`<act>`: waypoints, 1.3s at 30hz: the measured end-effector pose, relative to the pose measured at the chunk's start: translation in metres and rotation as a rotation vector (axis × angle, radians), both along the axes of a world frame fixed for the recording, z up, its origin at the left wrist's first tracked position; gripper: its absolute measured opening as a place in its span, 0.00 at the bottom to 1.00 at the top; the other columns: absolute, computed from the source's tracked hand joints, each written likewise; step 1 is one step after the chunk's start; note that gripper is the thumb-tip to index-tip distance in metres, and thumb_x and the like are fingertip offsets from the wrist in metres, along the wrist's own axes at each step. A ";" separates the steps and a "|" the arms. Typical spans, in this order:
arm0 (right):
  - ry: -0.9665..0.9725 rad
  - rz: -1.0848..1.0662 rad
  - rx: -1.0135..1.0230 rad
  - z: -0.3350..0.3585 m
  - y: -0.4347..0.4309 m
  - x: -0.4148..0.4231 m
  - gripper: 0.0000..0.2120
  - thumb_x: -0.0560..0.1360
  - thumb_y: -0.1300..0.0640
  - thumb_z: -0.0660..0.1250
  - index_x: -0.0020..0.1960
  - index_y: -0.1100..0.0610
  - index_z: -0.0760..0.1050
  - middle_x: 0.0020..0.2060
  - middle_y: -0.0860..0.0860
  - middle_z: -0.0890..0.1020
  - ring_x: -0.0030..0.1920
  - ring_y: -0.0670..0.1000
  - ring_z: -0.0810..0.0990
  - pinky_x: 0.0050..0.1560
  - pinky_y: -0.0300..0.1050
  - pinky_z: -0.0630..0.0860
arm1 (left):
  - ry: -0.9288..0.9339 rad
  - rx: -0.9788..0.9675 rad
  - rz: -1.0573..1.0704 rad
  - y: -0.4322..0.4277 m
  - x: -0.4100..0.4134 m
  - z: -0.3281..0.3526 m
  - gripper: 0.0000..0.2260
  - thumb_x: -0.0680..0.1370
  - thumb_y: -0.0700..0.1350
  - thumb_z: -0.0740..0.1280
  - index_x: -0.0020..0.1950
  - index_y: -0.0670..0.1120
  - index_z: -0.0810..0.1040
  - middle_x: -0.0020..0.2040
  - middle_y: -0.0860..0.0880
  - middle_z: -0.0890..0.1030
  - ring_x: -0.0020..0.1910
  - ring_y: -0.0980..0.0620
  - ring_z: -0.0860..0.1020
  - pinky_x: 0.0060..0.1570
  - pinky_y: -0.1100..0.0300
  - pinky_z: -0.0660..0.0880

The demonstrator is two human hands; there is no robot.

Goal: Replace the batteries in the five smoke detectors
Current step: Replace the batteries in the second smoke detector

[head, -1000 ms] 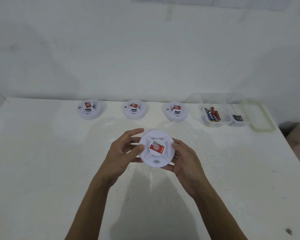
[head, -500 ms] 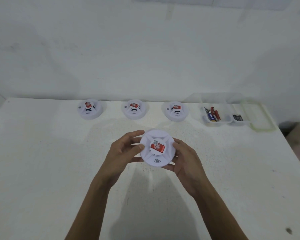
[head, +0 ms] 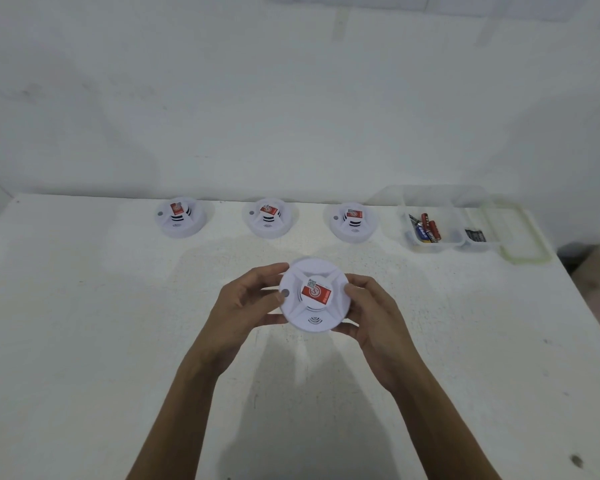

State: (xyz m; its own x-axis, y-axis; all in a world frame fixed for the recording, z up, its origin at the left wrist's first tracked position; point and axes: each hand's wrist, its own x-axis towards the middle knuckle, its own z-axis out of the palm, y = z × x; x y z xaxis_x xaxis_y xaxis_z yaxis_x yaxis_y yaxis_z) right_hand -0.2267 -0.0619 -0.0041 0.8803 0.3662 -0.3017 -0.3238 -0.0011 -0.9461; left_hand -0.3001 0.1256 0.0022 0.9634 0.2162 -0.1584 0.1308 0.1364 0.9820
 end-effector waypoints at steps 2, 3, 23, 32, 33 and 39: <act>-0.002 0.001 0.002 0.000 0.000 0.000 0.09 0.80 0.56 0.61 0.57 0.56 0.76 0.49 0.51 0.84 0.48 0.53 0.84 0.44 0.44 0.81 | 0.005 0.009 0.004 0.000 0.000 0.000 0.14 0.77 0.38 0.66 0.62 0.49 0.77 0.55 0.51 0.83 0.53 0.49 0.81 0.47 0.53 0.80; -0.002 -0.001 0.002 0.000 0.000 0.000 0.09 0.80 0.56 0.61 0.57 0.56 0.76 0.49 0.51 0.84 0.48 0.53 0.84 0.44 0.44 0.81 | 0.008 0.012 0.007 -0.001 0.000 0.000 0.14 0.77 0.38 0.65 0.62 0.49 0.77 0.55 0.51 0.83 0.53 0.49 0.82 0.47 0.54 0.80; -0.007 -0.014 -0.008 0.002 0.002 0.000 0.08 0.79 0.56 0.62 0.56 0.53 0.77 0.49 0.51 0.84 0.48 0.52 0.84 0.44 0.43 0.81 | 0.021 0.047 0.021 -0.001 0.001 0.002 0.13 0.76 0.40 0.66 0.60 0.51 0.78 0.54 0.54 0.83 0.53 0.51 0.81 0.47 0.54 0.80; 0.000 -0.016 -0.003 0.003 0.002 0.000 0.08 0.79 0.57 0.62 0.56 0.53 0.77 0.49 0.51 0.84 0.48 0.52 0.84 0.42 0.43 0.81 | 0.018 0.037 0.025 0.000 0.002 0.003 0.13 0.77 0.39 0.66 0.61 0.50 0.78 0.54 0.53 0.83 0.53 0.51 0.81 0.48 0.53 0.81; 0.000 -0.016 -0.002 0.004 0.002 0.000 0.07 0.79 0.57 0.62 0.55 0.53 0.77 0.49 0.51 0.84 0.48 0.52 0.84 0.42 0.43 0.81 | 0.016 0.037 0.023 0.001 0.002 0.002 0.13 0.77 0.39 0.66 0.61 0.50 0.78 0.54 0.53 0.83 0.53 0.51 0.81 0.47 0.54 0.81; -0.006 -0.012 -0.012 0.004 0.003 0.001 0.07 0.79 0.57 0.63 0.55 0.54 0.77 0.49 0.52 0.84 0.48 0.53 0.84 0.42 0.43 0.81 | 0.018 0.038 0.028 0.002 0.003 0.001 0.13 0.77 0.39 0.66 0.61 0.50 0.77 0.54 0.54 0.83 0.53 0.52 0.82 0.45 0.57 0.80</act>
